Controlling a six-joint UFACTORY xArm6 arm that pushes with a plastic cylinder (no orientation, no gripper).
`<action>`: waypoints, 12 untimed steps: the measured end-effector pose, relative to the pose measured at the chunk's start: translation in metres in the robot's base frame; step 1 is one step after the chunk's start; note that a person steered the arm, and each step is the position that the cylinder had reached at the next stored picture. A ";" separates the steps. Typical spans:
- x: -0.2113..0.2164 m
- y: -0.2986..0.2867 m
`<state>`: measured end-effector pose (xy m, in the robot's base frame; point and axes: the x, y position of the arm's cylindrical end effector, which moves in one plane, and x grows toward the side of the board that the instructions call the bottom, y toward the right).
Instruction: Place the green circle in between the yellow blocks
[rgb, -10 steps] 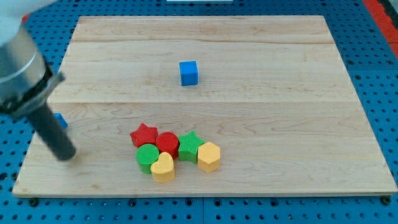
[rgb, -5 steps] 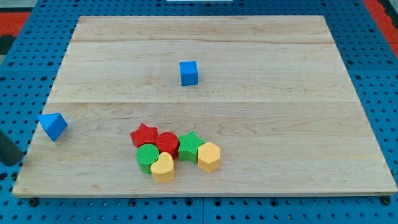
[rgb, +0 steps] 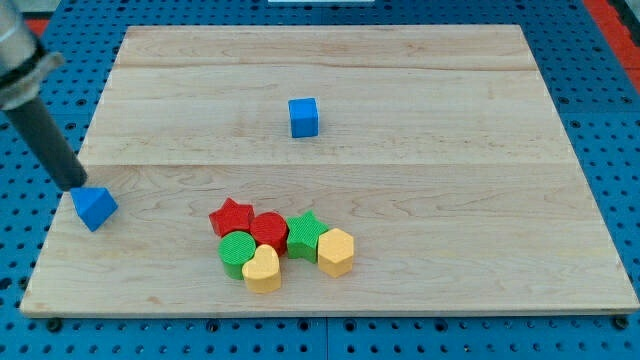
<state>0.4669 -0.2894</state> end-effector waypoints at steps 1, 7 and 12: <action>-0.016 -0.001; 0.047 0.384; 0.088 0.237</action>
<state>0.5550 -0.0525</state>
